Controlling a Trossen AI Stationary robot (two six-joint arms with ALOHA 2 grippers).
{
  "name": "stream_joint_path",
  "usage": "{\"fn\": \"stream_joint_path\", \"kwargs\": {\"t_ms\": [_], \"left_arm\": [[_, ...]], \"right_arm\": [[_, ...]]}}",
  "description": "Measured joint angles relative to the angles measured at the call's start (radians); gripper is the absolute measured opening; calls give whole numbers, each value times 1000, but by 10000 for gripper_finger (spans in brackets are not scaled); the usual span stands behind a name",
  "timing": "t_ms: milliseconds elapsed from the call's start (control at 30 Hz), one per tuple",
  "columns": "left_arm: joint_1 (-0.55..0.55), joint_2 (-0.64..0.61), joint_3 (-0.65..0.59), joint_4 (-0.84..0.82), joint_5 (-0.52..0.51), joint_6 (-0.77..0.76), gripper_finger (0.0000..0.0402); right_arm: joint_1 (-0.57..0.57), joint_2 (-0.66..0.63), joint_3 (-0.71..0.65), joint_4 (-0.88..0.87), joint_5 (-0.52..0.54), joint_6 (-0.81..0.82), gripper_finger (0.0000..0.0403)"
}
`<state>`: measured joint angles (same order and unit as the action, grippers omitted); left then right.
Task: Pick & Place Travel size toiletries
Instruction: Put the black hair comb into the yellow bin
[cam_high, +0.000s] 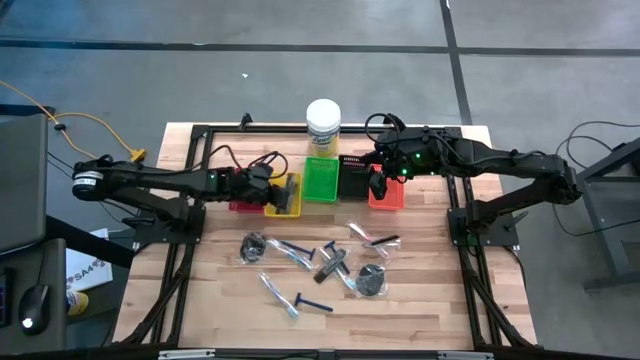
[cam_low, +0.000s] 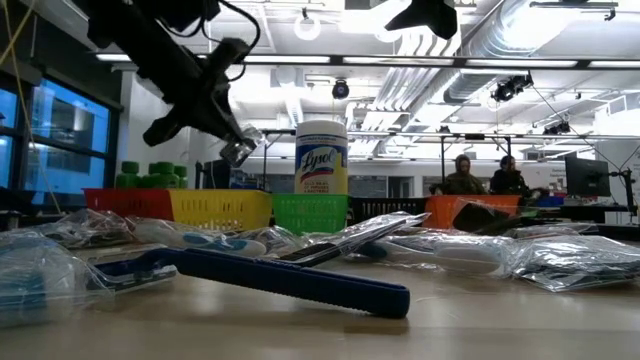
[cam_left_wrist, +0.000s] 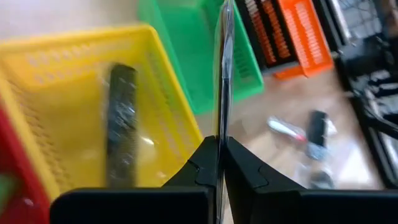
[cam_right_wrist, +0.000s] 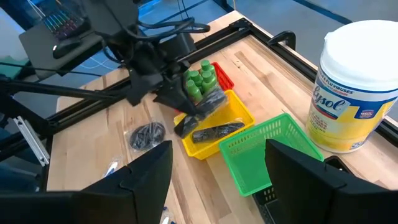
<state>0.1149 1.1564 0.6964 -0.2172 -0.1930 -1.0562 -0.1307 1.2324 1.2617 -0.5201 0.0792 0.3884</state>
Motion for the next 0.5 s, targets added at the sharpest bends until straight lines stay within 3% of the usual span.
{"fn": "stream_joint_path", "kwargs": {"t_ms": [500], "left_arm": [[36, 97, 1, -25, -7, 31, 13]], "right_arm": [[0, 0, 0, 0, 30, -9, 244]]}}
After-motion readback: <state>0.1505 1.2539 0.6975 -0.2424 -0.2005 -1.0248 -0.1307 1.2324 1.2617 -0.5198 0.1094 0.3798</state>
